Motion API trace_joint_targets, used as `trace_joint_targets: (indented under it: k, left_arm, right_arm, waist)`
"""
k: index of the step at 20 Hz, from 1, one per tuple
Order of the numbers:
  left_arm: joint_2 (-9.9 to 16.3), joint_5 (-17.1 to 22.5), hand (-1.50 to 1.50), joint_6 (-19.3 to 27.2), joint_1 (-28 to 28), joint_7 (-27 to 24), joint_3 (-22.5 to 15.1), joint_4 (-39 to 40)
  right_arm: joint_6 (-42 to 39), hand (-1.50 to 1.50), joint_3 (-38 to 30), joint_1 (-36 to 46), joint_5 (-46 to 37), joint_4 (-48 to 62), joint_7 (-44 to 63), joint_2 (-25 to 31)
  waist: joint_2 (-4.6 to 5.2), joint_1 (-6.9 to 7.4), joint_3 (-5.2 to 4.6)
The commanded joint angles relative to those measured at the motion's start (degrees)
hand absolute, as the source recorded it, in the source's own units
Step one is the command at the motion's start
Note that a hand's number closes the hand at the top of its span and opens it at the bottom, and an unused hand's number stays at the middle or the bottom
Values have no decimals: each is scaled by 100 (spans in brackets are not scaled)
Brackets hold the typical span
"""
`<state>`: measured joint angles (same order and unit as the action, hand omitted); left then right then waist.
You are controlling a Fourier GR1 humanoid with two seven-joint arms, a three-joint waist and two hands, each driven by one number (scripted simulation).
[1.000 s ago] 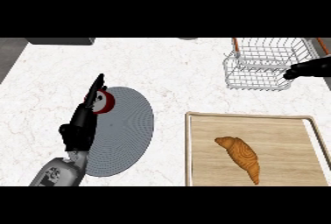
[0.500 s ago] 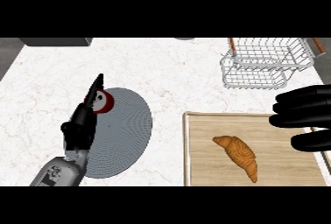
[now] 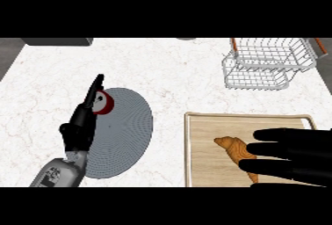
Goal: Pick the croissant from the tray and place it in the tiered basket
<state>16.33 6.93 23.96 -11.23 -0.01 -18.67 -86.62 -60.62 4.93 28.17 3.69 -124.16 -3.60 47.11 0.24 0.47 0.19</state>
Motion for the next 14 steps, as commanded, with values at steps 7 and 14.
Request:
trace_joint_targets:
  k: [7,14]
  left_arm:
    - [-124,-145,0,-78,-106,223,28,-111]
    - [-226,-246,0,-129,-232,200,176,206]
  right_arm:
    - [-517,-150,386,-358,-1593,-213,-1170,441]
    - [518,-150,774,-709,-3057,65,-2174,900]
  waist:
    - [5,33,-6]
    - [18,3,-5]
